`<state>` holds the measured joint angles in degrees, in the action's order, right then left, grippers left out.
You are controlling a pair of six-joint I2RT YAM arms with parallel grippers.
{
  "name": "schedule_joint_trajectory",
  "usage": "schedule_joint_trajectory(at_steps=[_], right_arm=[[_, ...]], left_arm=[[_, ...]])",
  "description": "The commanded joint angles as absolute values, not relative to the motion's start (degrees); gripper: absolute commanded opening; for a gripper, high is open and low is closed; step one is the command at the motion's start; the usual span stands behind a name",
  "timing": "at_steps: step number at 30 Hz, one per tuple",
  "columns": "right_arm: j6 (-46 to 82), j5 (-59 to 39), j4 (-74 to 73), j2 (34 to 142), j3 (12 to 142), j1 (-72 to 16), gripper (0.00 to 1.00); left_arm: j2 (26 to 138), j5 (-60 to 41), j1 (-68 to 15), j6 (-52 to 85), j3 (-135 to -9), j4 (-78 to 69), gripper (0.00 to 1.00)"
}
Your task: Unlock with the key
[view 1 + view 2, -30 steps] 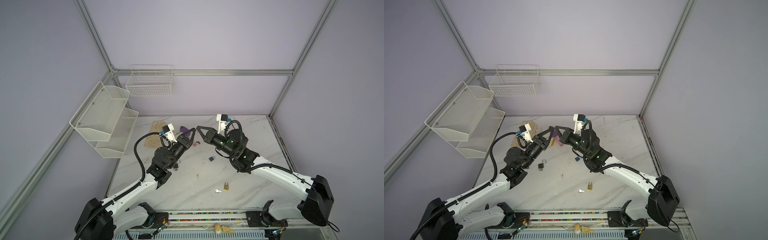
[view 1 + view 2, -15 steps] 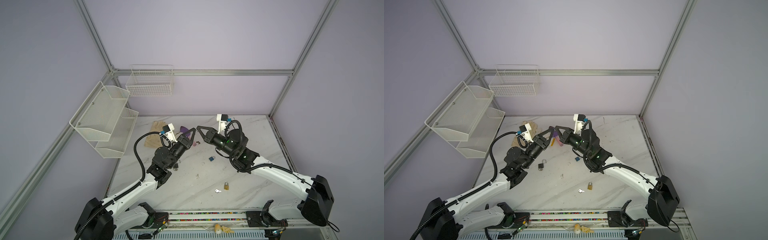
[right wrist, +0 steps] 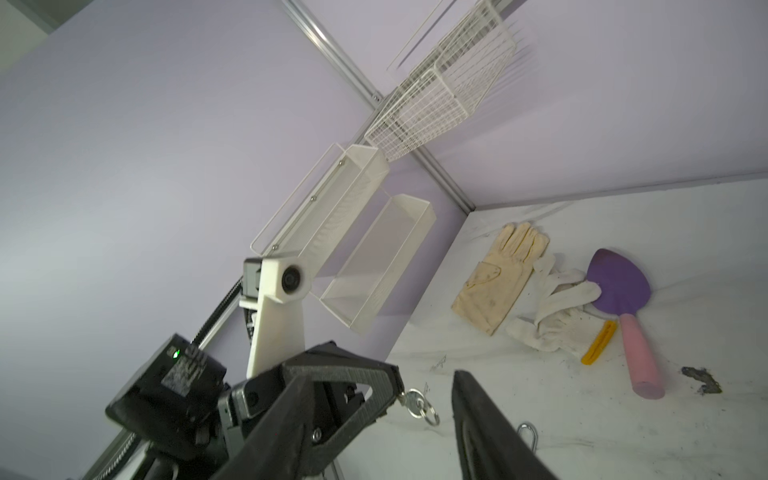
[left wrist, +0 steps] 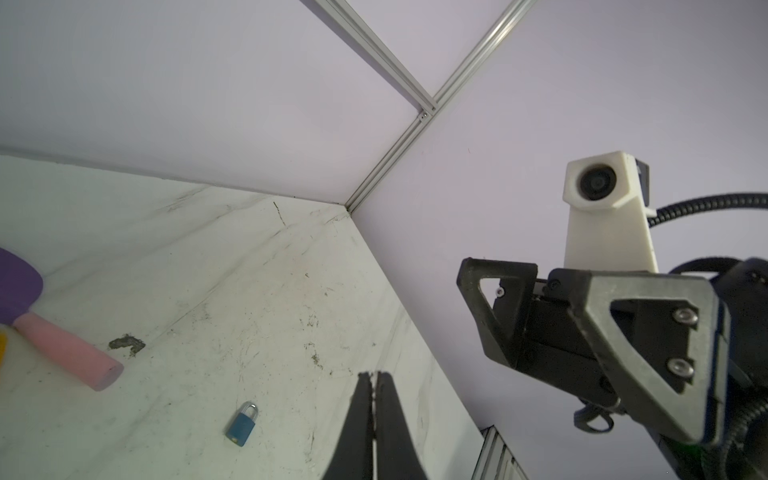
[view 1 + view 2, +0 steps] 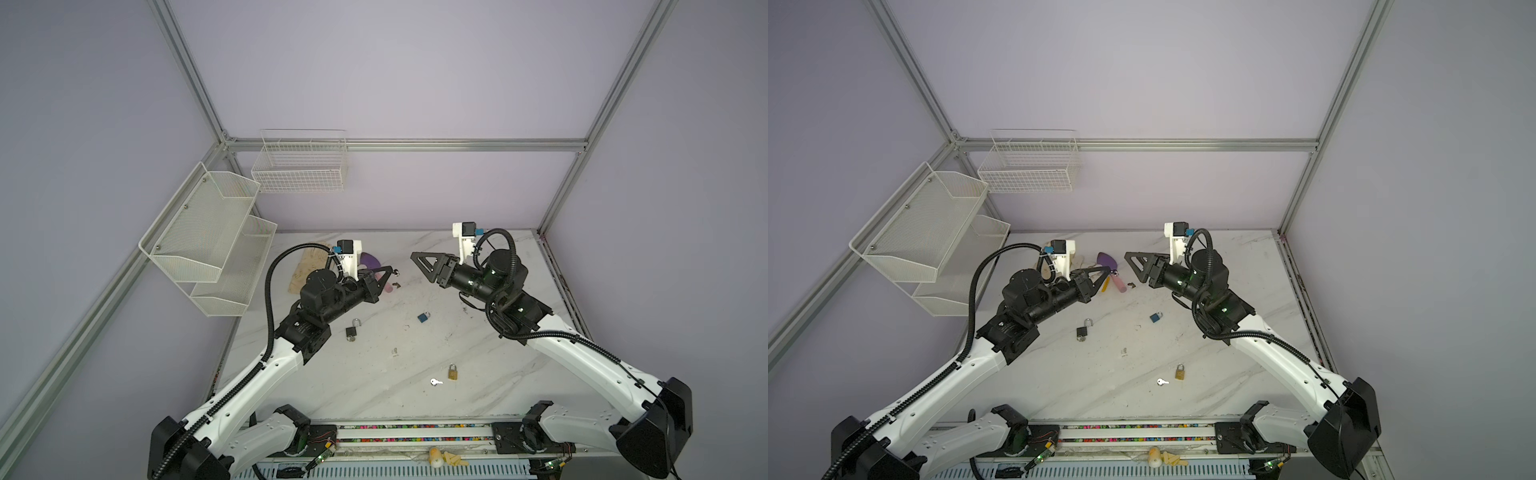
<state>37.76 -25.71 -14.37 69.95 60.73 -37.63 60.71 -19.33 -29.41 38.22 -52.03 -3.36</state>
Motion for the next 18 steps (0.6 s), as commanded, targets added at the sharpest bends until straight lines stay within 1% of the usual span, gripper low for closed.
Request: schedule_joint_trajectory(at_steps=[1,6,10,14,18], right_arm=[[31.82,-40.61,-9.58,70.05,59.19,-35.64,0.57],[30.34,-49.76,-10.33,71.28,56.92,-31.55,0.56],[28.82,-54.4,-11.29,71.01,55.27,-30.2,0.54],[28.13,-56.18,-11.34,71.71,54.14,-29.32,0.5],[28.7,-57.47,-12.99,72.33,53.75,-29.31,0.49]], left_arm=[[61.93,-28.99,-28.7,27.73,-59.99,3.47,0.0],[65.09,-38.13,-28.42,23.65,-63.95,4.99,0.0],[65.96,-39.41,-28.39,21.69,-64.77,5.43,0.0],[66.96,-42.0,-28.34,21.02,-65.49,4.79,0.0],[67.92,-42.81,-28.36,21.27,-66.04,4.27,0.0]])
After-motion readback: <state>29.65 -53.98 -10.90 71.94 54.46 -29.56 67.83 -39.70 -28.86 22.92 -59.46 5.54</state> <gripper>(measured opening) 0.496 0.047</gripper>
